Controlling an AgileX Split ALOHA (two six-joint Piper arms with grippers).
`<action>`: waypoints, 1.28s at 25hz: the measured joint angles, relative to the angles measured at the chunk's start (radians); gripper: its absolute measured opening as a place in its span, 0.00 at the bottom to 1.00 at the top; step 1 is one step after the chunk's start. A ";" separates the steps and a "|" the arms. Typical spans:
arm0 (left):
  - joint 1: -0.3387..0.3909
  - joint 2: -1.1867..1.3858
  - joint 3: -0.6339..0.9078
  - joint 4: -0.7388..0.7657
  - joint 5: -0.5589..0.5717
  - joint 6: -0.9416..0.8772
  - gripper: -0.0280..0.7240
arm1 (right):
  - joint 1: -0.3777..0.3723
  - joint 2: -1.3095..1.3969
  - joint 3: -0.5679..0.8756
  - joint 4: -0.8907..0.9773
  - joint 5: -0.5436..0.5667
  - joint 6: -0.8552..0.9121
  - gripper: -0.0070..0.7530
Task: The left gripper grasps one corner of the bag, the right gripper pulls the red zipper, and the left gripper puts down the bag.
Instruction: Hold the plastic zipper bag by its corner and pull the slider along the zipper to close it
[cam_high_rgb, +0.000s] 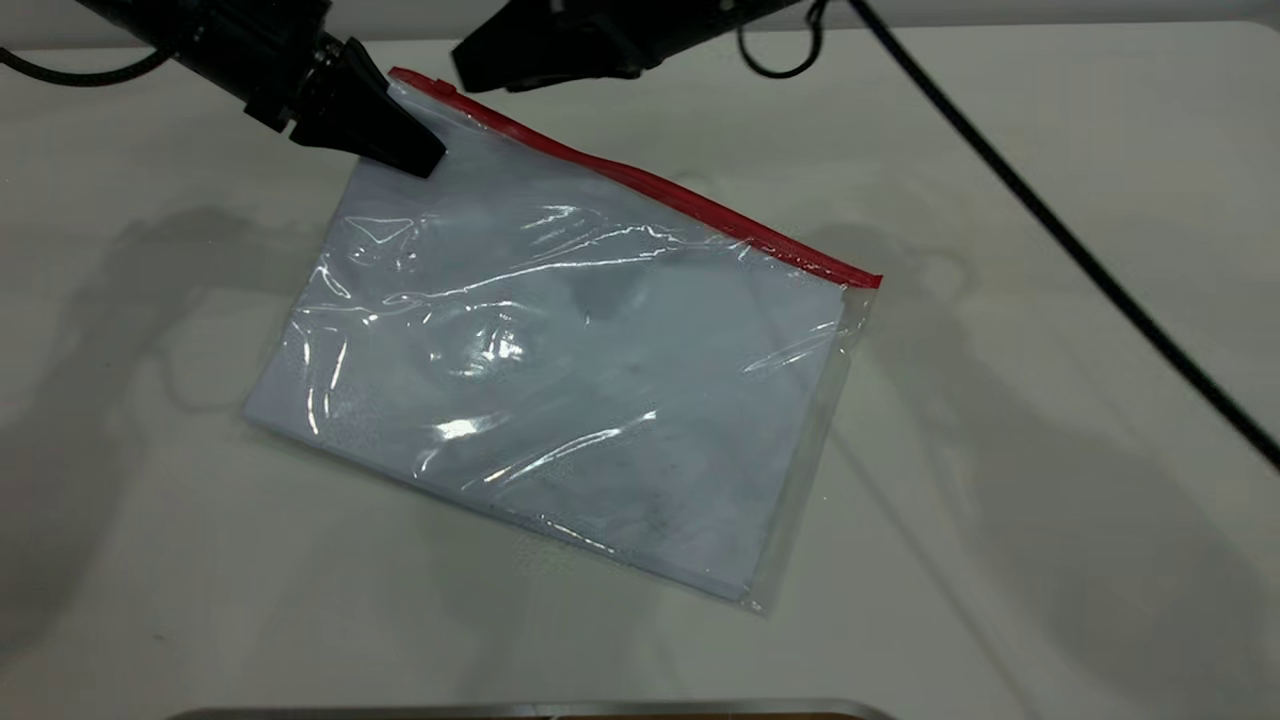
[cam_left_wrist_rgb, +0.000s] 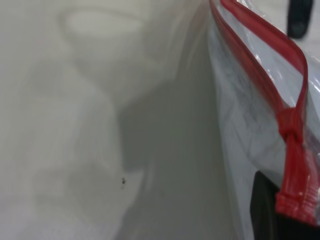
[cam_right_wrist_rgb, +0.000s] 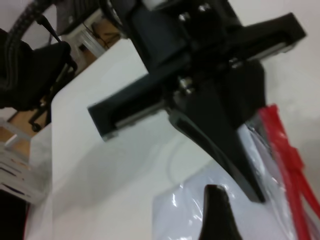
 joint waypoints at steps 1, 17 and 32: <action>0.000 0.000 0.000 0.000 -0.004 0.006 0.11 | 0.005 0.012 -0.010 0.009 -0.001 0.000 0.72; -0.043 0.000 0.000 0.013 -0.047 0.044 0.11 | 0.015 0.116 -0.122 0.045 -0.030 0.022 0.71; -0.045 0.000 0.000 0.015 -0.044 0.043 0.11 | 0.018 0.116 -0.123 0.022 -0.007 0.024 0.16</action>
